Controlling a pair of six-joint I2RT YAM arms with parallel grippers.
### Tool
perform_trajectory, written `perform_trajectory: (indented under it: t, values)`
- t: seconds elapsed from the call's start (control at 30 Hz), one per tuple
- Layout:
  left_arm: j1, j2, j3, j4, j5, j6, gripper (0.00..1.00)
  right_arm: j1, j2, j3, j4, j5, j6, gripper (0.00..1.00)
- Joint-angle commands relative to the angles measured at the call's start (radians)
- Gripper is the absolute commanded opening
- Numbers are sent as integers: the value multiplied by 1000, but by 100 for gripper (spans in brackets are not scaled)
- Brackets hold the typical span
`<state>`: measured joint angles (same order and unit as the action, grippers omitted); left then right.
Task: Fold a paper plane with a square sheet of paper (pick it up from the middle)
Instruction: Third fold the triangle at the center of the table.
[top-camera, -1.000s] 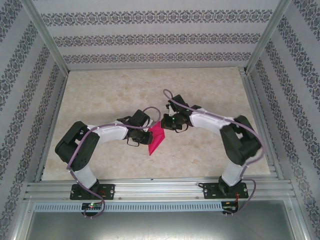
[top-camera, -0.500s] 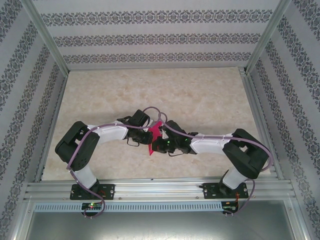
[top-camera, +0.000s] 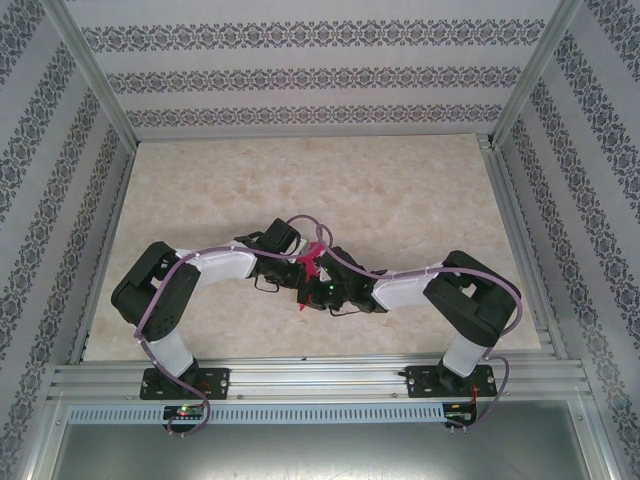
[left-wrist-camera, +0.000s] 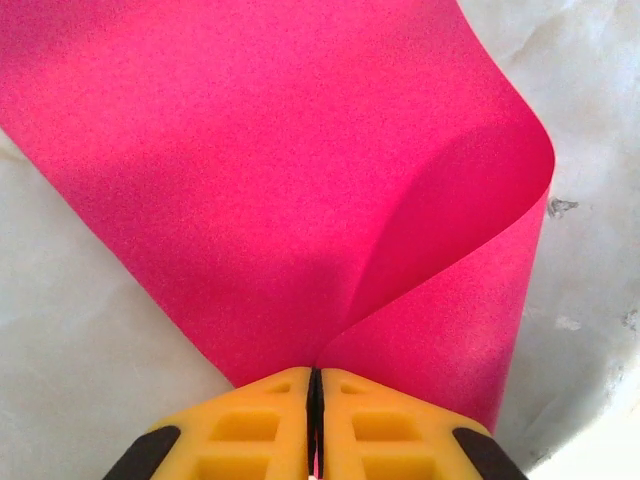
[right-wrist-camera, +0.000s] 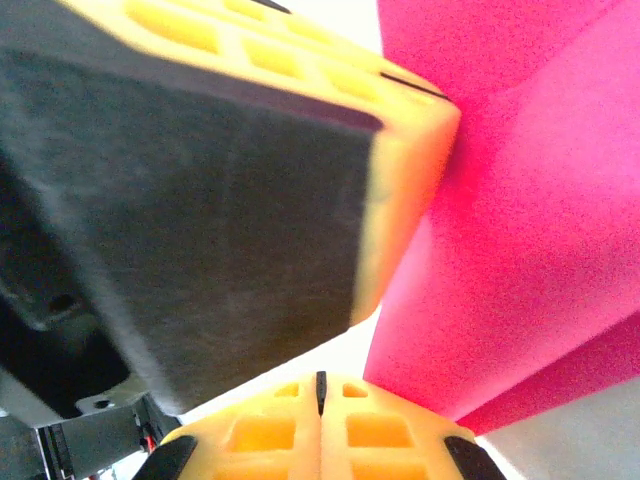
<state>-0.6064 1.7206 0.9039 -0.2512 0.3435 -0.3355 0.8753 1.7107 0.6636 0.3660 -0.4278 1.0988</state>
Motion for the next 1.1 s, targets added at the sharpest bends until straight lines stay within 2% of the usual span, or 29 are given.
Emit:
perform_trajectory:
  t: [0.0,0.37,0.67,0.9,1.07]
  values:
    - [11,29,12,-23,4,32,13,14,32,-28,35,0,17,0]
    - [10,38,19,-25,8,32,13,14,75,-61,121,-12,52,2]
    - [11,34,22,-35,8,35,12,-61,-94,-71,-17,24,-30,3]
    - [11,29,19,-36,5,34,13,-168,-120,-24,-121,44,-102,2]
    - [11,30,23,-39,6,32,13,-149,-95,8,-102,4,-110,2]
